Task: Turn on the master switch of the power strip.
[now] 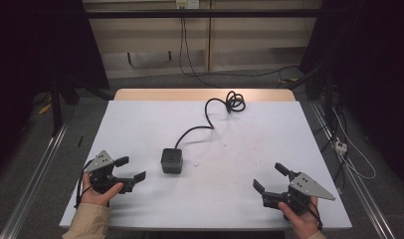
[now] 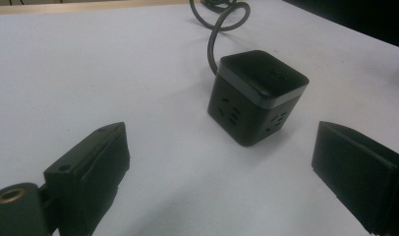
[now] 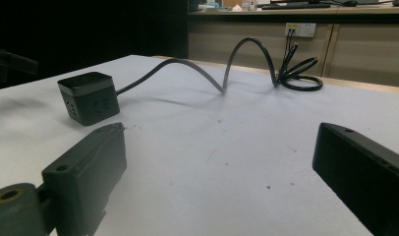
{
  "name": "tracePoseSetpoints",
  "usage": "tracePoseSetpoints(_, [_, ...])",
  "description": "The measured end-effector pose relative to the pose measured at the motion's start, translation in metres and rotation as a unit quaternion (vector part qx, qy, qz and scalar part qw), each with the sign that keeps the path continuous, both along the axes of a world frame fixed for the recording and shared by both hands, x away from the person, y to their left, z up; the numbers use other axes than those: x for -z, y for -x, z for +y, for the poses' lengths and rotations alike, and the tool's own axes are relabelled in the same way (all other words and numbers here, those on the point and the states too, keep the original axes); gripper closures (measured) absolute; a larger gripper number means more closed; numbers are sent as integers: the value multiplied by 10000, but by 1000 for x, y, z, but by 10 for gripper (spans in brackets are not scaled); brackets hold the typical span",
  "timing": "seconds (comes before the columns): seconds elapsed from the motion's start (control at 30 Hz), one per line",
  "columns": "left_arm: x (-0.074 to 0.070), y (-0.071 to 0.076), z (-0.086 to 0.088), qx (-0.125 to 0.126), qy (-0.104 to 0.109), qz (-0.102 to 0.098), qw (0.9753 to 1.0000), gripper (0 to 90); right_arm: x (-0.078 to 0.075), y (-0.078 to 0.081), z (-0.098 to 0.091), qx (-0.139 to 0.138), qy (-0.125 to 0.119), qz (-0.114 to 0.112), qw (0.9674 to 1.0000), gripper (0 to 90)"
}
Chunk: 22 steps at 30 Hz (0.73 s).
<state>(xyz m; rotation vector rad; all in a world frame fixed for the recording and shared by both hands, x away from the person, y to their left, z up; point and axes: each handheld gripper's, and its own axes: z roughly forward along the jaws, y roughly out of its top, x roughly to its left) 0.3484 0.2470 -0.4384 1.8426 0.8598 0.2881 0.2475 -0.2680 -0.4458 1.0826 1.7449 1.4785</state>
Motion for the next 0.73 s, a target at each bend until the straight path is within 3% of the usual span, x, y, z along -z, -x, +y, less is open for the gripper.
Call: tracePoseSetpoints(0.73, [9, -1, -1, 30, 5, 114, 9999, 63, 1, -1, 0, -11, 2, 20, 10000, 56])
